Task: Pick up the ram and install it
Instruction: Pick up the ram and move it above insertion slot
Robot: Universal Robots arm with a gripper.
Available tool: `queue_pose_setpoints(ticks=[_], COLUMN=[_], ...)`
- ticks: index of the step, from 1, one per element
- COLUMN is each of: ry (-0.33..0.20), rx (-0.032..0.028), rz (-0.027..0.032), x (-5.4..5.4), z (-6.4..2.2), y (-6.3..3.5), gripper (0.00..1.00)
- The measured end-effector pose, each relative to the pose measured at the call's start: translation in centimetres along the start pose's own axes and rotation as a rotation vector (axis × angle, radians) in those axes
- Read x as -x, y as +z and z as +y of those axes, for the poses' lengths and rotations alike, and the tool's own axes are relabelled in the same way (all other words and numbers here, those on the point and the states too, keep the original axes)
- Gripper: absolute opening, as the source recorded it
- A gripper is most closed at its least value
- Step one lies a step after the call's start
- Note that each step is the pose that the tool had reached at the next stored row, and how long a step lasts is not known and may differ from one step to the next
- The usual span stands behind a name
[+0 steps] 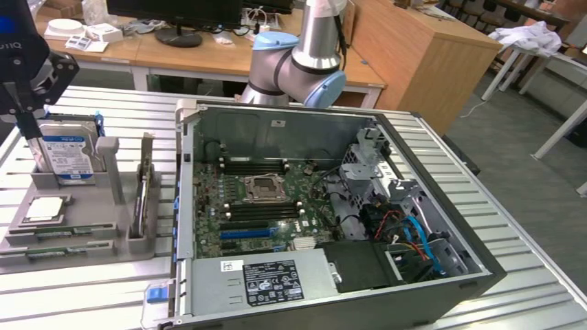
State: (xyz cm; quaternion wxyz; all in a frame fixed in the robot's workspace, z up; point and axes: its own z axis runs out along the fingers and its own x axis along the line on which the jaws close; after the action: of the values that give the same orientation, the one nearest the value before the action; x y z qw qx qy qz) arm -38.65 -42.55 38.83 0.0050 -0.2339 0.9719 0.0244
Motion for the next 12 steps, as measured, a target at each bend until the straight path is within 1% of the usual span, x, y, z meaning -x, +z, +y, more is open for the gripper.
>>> queue_pose_setpoints(ticks=[12], ry=[-0.212], rx=[0.0049], rz=[0.0102], x=[0.00], z=[0.00], y=[0.08], gripper=[0.11])
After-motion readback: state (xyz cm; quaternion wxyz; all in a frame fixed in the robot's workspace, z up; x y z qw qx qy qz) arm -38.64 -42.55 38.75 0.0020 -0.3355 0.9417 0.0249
